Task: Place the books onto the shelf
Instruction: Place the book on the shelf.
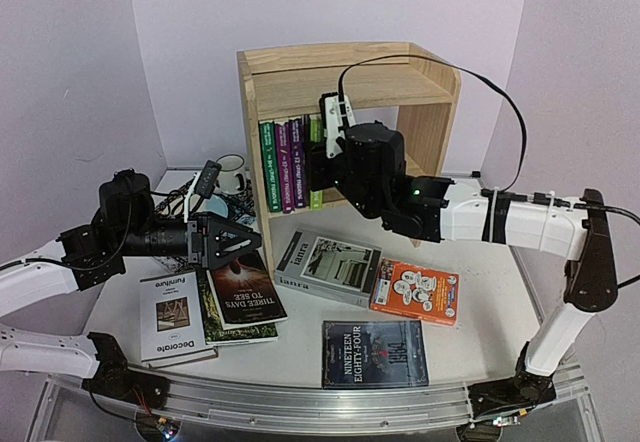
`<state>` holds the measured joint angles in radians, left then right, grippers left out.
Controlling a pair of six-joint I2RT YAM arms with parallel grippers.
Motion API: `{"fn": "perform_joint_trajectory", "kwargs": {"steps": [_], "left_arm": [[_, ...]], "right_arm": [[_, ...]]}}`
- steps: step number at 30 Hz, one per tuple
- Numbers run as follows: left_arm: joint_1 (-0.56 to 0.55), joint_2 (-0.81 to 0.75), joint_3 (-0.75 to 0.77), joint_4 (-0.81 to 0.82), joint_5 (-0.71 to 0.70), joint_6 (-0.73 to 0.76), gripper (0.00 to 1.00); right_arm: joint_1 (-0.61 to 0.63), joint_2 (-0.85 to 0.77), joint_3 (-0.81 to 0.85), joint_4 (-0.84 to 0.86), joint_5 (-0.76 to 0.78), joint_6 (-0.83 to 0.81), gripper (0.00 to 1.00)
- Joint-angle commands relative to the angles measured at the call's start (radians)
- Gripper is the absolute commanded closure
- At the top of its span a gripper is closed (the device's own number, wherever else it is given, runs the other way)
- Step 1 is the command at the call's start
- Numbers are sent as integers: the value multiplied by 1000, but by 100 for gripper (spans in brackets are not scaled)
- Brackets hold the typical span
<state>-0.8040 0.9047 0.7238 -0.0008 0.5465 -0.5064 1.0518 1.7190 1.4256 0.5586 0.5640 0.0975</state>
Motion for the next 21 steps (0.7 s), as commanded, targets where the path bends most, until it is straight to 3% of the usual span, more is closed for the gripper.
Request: {"fn": "perform_joint_trajectory", "kwargs": {"steps": [1,4,21], "left_arm": [[3,-4,12,28,8,-9,1],[4,-6,12,28,7,-9,1],[4,8,15,33,10,-11,1]], "right_arm": [[13,-54,-6,24,5,-4,62],[13,-63,-16,25,5,2,57],[13,-115,-68,22,-12,28,55]]}}
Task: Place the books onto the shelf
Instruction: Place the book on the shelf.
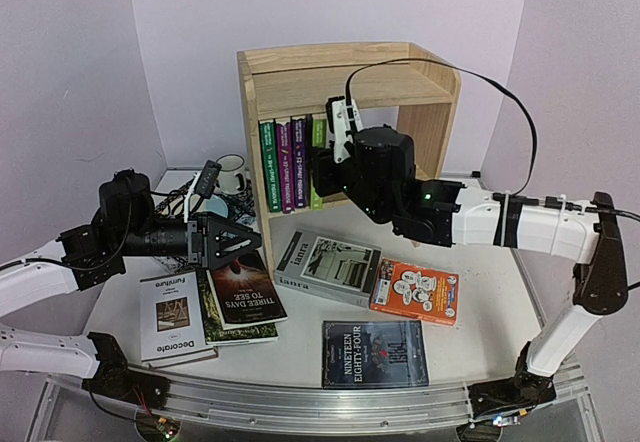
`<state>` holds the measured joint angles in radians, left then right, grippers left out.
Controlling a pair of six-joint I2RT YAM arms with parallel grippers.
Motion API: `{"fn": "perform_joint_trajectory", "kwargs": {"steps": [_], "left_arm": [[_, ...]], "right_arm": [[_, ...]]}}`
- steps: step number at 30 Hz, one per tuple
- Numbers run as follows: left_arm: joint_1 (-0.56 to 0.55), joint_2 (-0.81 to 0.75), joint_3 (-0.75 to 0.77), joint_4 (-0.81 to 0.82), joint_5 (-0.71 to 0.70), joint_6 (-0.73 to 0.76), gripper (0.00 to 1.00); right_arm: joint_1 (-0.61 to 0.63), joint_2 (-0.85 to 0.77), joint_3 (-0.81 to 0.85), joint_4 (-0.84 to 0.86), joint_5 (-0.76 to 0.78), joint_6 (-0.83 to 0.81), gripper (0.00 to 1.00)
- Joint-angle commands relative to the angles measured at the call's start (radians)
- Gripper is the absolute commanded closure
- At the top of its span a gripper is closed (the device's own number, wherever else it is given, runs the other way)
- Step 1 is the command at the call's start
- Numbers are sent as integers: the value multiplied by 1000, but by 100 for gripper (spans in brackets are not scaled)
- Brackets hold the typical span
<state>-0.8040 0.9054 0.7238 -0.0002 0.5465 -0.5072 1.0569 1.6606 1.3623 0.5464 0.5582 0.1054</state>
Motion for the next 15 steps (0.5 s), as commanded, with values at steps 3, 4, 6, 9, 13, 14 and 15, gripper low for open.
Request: {"fn": "perform_joint_trajectory", "kwargs": {"steps": [3,4,6,9,13,14,15], "left_arm": [[3,7,16,32,10,-10,1],[3,7,17,32,10,-10,1],[4,7,18,32,10,-10,1],[4,9,19,34,10,-10,1],[3,11,18,34,11,-10,1],[3,11,18,34,11,-10,1],[3,11,18,34,11,-10,1]], "right_arm": [[8,-65,-12,31,-9,23,54],[8,-67,-15,30,-11,24,53],[8,-72,-20,26,-15,26,52],[8,-81,-29,18,-23,31,50],[8,-97,-42,4,-33,36,45],[8,-104,-48,-1,-37,38,43],[8,-111,-54,-7,-39,41,42]]}}
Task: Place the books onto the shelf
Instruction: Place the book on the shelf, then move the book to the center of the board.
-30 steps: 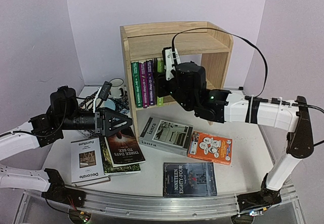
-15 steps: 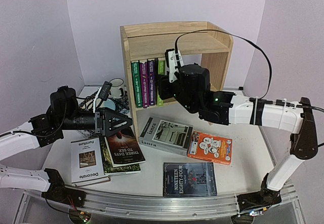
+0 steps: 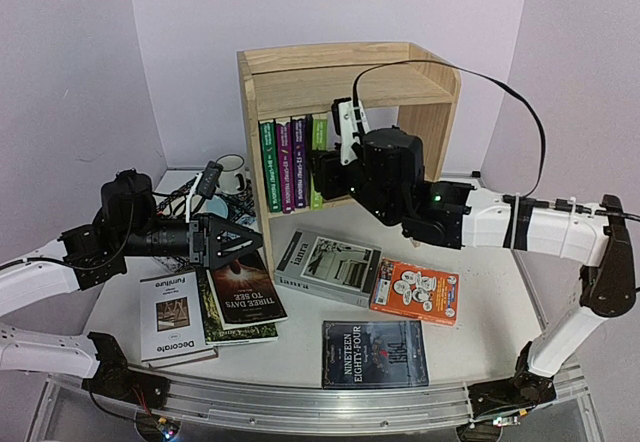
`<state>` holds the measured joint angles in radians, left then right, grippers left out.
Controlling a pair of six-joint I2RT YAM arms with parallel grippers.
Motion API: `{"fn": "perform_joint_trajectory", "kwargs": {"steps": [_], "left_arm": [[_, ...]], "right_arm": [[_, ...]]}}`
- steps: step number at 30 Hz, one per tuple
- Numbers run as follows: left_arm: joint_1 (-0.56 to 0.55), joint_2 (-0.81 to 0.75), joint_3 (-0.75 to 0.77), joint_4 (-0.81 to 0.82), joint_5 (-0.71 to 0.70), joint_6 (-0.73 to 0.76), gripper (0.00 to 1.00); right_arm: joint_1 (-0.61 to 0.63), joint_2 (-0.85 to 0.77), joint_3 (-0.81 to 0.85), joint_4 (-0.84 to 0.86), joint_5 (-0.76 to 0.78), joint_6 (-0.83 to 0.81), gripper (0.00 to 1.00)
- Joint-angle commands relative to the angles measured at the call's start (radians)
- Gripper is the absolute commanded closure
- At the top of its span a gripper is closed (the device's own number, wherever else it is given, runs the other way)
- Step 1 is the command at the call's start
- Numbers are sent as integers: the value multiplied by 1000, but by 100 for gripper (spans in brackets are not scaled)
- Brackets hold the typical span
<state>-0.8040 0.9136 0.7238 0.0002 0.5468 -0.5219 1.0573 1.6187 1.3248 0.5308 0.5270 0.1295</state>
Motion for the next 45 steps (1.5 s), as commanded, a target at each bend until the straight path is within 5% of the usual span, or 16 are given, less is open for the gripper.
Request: {"fn": "perform_joint_trajectory", "kwargs": {"steps": [1,4,8,9,16,28,37,45], "left_arm": [[3,2,19,34,11,5,1],[3,-3,17,34,10,7,1],[3,-6,15,34,5,13,1],[3,-4,14,34,4,14,1],[3,16,10,34,-13,27,1],[3,88,-50,126,-81,-12,1],[3,84,-104,136,-131,-59,1],[-3,111,-173,164,-204,-171,3]], "right_arm": [[8,-79,-21,-1,-9,20,41],[7,-114,-59,-26,-15,25,34],[7,-175,-143,-74,-24,27,3],[8,-192,-165,-92,-25,24,2],[7,-359,-375,-268,7,68,2],[5,-472,-658,-527,7,470,2],[-51,-300,-546,-676,-127,426,2],[-62,-83,-314,-937,-165,321,13]]}}
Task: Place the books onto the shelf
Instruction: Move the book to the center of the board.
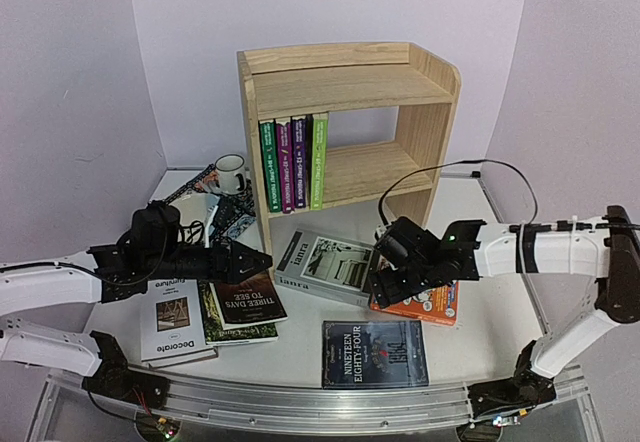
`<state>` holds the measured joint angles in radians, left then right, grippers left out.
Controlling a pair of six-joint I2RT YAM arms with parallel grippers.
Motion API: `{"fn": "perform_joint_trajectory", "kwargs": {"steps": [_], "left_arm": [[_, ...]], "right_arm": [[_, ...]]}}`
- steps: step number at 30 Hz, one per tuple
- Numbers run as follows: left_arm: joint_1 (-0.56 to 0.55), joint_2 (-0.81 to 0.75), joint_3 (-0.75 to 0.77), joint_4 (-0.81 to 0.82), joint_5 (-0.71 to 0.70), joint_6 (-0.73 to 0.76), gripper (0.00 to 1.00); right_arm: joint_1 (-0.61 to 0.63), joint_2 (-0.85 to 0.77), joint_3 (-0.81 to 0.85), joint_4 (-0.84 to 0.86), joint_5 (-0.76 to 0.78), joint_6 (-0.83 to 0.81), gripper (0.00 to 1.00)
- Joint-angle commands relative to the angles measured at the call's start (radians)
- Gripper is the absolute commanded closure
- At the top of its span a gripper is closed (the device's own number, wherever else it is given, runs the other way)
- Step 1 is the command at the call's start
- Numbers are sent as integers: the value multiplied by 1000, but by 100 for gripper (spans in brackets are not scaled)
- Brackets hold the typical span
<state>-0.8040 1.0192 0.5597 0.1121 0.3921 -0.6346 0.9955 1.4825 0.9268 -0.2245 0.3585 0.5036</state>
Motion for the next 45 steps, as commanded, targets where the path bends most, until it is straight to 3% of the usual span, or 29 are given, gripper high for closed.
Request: {"fn": "perform_joint_trajectory", "kwargs": {"steps": [1,13,29,34,37,45], "left_arm": [[-3,0,-14,53,-58,-60,3],[-4,0,-30,57,-70,-62,3],[-5,-21,-30,57,-67,-48,3],[-4,-32,-36,58,-68,-43,3],[-4,-36,-36,57,-62,-43,3],[-3,-48,-41,55,-58,-34,3]], "right_arm": [[0,62,89,-187,19,-59,13],[-1,233,187,-214,122,-42,12],[-54,265,205,-106,149,126,20],[-62,285,199,-69,151,224,28],[-62,286,175,-59,170,282,41],[-61,320,174,-32,150,284,43]]}}
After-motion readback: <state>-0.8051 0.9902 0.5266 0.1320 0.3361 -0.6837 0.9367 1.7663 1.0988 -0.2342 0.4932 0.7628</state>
